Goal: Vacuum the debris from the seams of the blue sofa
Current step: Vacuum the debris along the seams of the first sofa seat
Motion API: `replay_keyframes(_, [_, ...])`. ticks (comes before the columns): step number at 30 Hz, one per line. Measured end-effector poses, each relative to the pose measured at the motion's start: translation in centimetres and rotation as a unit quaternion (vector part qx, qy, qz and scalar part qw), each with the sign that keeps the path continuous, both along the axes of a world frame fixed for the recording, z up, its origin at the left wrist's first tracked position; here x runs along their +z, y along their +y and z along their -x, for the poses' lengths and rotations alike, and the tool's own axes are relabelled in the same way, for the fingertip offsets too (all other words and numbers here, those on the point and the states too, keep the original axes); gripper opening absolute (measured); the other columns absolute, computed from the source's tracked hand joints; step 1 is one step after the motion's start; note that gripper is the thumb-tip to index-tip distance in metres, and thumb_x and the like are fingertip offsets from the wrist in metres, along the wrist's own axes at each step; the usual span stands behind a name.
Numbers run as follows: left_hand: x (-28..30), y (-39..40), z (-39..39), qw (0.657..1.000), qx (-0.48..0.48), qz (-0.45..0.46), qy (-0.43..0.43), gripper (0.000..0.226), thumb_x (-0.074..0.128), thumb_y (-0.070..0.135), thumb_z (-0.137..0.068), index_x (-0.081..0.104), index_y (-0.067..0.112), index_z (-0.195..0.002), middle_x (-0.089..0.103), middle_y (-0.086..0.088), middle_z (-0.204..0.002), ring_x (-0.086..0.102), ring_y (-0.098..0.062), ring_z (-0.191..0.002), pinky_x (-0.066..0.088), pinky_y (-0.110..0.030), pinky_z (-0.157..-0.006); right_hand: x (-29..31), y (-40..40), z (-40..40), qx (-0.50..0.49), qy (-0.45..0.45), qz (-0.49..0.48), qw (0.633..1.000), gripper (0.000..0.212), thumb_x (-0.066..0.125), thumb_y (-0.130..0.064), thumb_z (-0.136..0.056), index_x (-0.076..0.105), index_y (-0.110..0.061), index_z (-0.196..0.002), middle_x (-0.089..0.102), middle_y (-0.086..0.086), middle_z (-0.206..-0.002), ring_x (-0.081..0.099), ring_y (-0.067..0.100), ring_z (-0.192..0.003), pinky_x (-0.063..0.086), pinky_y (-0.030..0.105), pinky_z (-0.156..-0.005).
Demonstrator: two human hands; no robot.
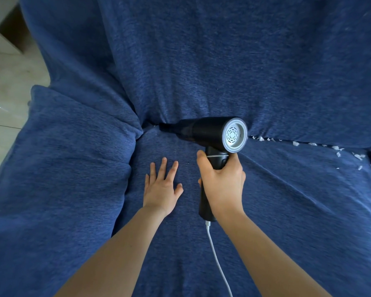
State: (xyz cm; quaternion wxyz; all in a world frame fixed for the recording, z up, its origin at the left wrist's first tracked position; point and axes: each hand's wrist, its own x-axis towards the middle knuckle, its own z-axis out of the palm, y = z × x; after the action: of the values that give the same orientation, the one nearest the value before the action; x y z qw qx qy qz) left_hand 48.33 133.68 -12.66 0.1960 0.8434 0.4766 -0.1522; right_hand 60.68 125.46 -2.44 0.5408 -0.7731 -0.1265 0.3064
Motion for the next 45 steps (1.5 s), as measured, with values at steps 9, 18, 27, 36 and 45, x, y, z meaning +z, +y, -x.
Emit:
replay_keyframes(9, [-0.3, -0.4, 0.2, 1.000, 0.006, -0.010, -0.013, 0.066, 0.035, 0.047, -0.100, -0.002, 0.037, -0.153, -0.017, 0.006, -0.161, -0.021, -0.027, -0.146, -0.004, -0.045, -0.121, -0.4, 2.3, 0.2, 0.010, 0.002, 0.009, 1.000, 0.030, 0.070, -0.045, -0.080, 0.060, -0.021, -0.094, 0.071, -0.005, -0.071, 0.072, 0.020, -0.075, 0.057, 0.038, -0.080])
replay_keyframes(18, [0.3, -1.3, -0.9, 1.000, 0.011, -0.012, -0.013, 0.069, 0.039, 0.036, -0.100, -0.004, 0.032, -0.154, -0.016, 0.008, -0.161, -0.020, -0.030, -0.147, 0.001, -0.055, -0.119, 0.3, -1.2, -1.6, 0.013, -0.017, 0.032, 0.999, 0.025, 0.073, -0.042, -0.083, 0.061, -0.022, -0.092, 0.071, -0.006, -0.074, 0.073, 0.020, -0.076, 0.057, 0.040, -0.084])
replay_keyframes(27, [0.8, -4.6, -4.1, 1.000, 0.026, 0.011, 0.011, 0.074, 0.041, 0.024, -0.101, -0.011, 0.043, -0.150, -0.024, 0.012, -0.158, -0.027, -0.034, -0.143, 0.001, -0.070, -0.112, 0.6, -5.6, -4.5, 0.020, -0.034, 0.025, 0.999, 0.022, 0.074, -0.038, -0.083, 0.061, -0.023, -0.093, 0.068, -0.007, -0.071, 0.070, 0.009, -0.073, 0.055, 0.026, -0.075])
replay_keyframes(36, [0.4, -5.4, -5.1, 0.998, 0.061, 0.021, 0.006, 0.067, 0.039, 0.025, -0.101, -0.002, 0.032, -0.154, -0.015, 0.010, -0.161, -0.029, -0.028, -0.144, -0.004, -0.061, -0.116, 0.8, -7.7, -5.3, 0.180, -0.287, 0.064, 0.939, 0.040, 0.059, -0.055, -0.073, 0.057, -0.023, -0.096, 0.066, -0.013, -0.076, 0.063, 0.017, -0.064, 0.051, 0.033, -0.057])
replay_keyframes(45, [1.3, -5.2, -5.0, 0.996, 0.073, 0.048, -0.008, 0.065, 0.037, 0.035, -0.103, -0.004, 0.032, -0.153, -0.018, 0.011, -0.160, -0.028, -0.023, -0.144, -0.005, -0.056, -0.118, -0.2, -9.3, -6.1, 0.190, -0.431, 0.029, 0.882, 0.036, 0.066, -0.053, -0.072, 0.057, -0.022, -0.088, 0.064, -0.009, -0.068, 0.053, 0.013, -0.043, 0.030, 0.020, -0.037])
